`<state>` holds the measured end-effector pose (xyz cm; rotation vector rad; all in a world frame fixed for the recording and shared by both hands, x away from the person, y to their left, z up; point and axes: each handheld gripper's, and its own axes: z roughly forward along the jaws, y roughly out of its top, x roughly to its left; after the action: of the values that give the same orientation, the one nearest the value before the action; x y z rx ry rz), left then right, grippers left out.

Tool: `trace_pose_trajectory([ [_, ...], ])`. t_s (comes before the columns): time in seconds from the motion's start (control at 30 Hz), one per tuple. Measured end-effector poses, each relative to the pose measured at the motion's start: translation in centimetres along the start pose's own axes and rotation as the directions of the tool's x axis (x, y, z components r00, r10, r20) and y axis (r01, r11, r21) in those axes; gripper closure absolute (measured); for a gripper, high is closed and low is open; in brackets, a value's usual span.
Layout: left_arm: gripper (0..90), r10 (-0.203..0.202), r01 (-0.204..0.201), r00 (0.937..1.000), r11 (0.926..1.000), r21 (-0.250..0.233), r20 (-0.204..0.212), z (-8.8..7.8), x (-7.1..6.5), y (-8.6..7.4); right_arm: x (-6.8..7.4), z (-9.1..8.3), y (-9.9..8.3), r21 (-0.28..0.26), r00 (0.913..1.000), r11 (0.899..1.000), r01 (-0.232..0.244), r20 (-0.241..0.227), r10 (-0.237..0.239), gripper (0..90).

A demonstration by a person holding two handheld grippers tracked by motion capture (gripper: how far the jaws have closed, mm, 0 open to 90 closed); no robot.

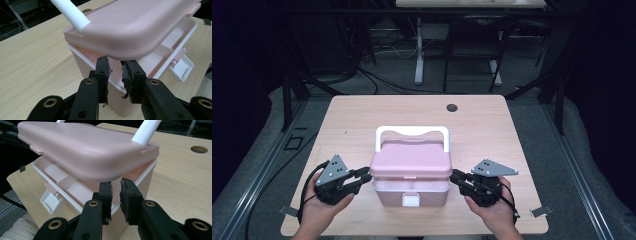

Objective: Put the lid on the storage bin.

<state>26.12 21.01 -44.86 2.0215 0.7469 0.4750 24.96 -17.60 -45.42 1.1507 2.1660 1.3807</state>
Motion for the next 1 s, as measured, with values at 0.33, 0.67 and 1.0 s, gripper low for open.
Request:
trace_pose_trajectory([
  [0.33, 74.3, -0.018, 0.018, 0.9997, 0.9998, 0.008, 0.018, 0.1, -0.2, -0.8, 0.0, -0.3, -0.9, 0.002, 0.9998, 1.000, -0.021, 0.002, 0.021, 79.3],
  [0.67, 74.3, -0.014, 0.013, 0.9995, 0.9995, 0.030, 0.029, -0.2, -0.4, -1.2, 0.0, -0.4, -1.6, 0.017, 0.9994, 0.999, -0.035, -0.006, 0.035, 79.7],
  [1.0, 74.3, -0.020, 0.018, 0.9993, 0.9979, 0.062, 0.031, -0.1, -0.5, -1.7, 0.0, -0.8, -2.0, 0.012, 0.9985, 0.998, -0.054, -0.012, 0.054, 80.2],
])
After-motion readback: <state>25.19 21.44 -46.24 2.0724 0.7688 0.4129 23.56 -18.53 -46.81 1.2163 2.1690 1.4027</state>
